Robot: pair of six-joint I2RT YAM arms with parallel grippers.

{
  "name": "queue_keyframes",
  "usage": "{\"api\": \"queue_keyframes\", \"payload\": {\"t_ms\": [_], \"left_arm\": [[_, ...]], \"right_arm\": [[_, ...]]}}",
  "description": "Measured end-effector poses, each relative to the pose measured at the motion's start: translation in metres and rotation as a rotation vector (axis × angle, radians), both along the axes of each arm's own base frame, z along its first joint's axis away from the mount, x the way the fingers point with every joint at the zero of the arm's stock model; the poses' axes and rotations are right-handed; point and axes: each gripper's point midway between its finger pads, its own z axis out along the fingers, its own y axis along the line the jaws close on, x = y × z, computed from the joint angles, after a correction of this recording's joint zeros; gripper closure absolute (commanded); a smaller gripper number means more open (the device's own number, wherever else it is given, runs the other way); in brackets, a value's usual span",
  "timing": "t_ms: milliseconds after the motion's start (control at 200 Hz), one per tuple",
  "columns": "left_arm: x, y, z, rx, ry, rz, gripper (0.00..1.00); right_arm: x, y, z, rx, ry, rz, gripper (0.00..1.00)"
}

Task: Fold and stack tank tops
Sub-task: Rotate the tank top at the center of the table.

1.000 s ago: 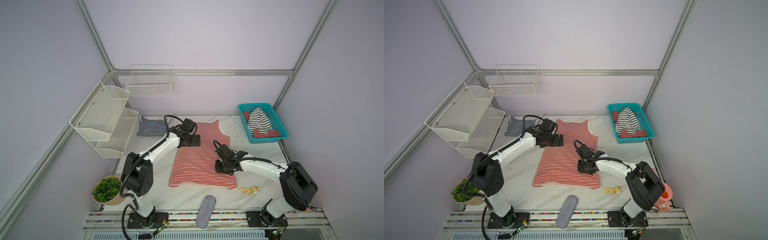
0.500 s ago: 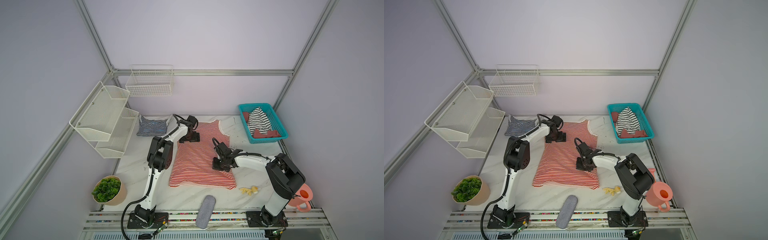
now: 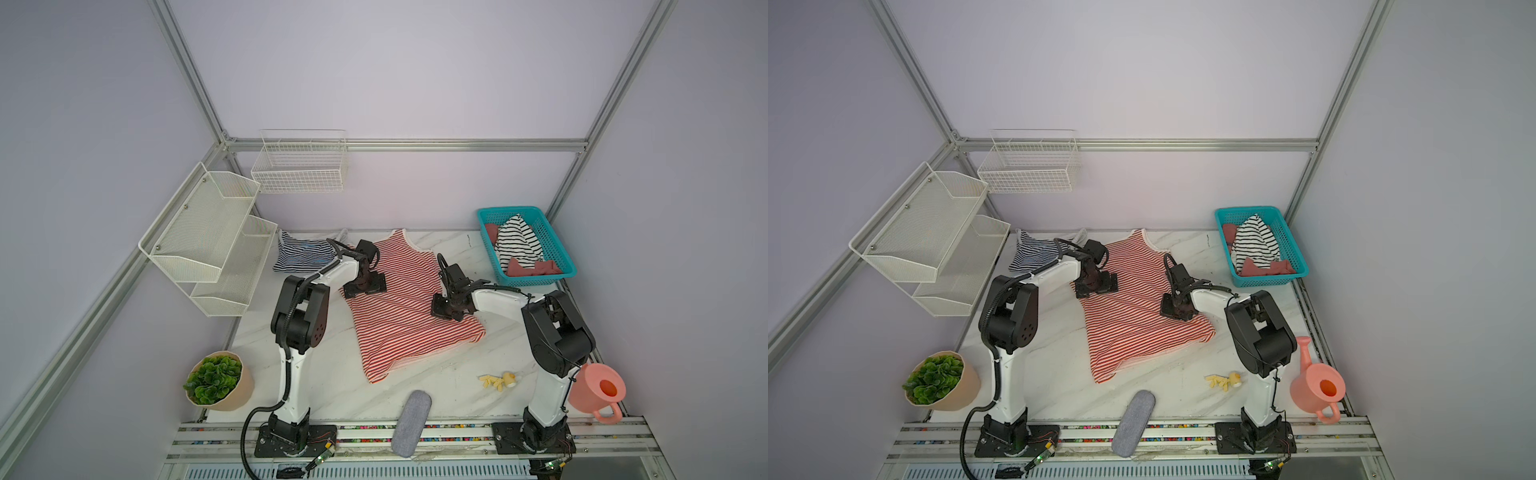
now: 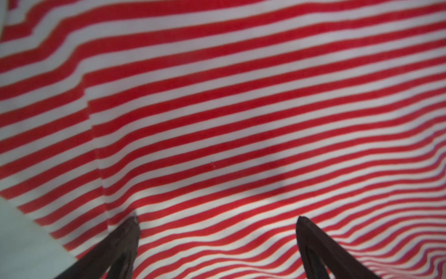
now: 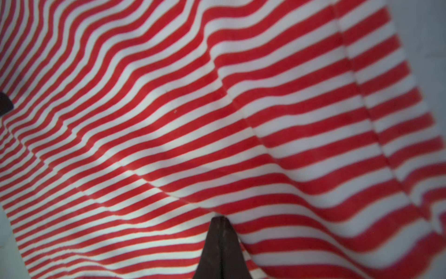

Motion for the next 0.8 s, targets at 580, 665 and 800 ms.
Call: {"api": "queue_keyframes", "payload": {"t_ms": [580,665,800], "left_arm": [[-0.081,-0.062,0.007,-0.259,-0.029,-0.044,0.0],[-0.091,-0.081,0.007,-0.289,-0.034,-0.065,0.0],[-0.105,-0.107,0.009,-0.34,-0.043,-0.091,0.0]], "right_arm": [[0.107,-0.06,-0.002,-0.122,-0.065,-0.041,0.89],[0.125,-0.067,-0.002,-0.14,-0.077,-0.04,0.89],[0.15,-0.071,-0.002,-0.157,-0.094,-0.024,0.89]]}}
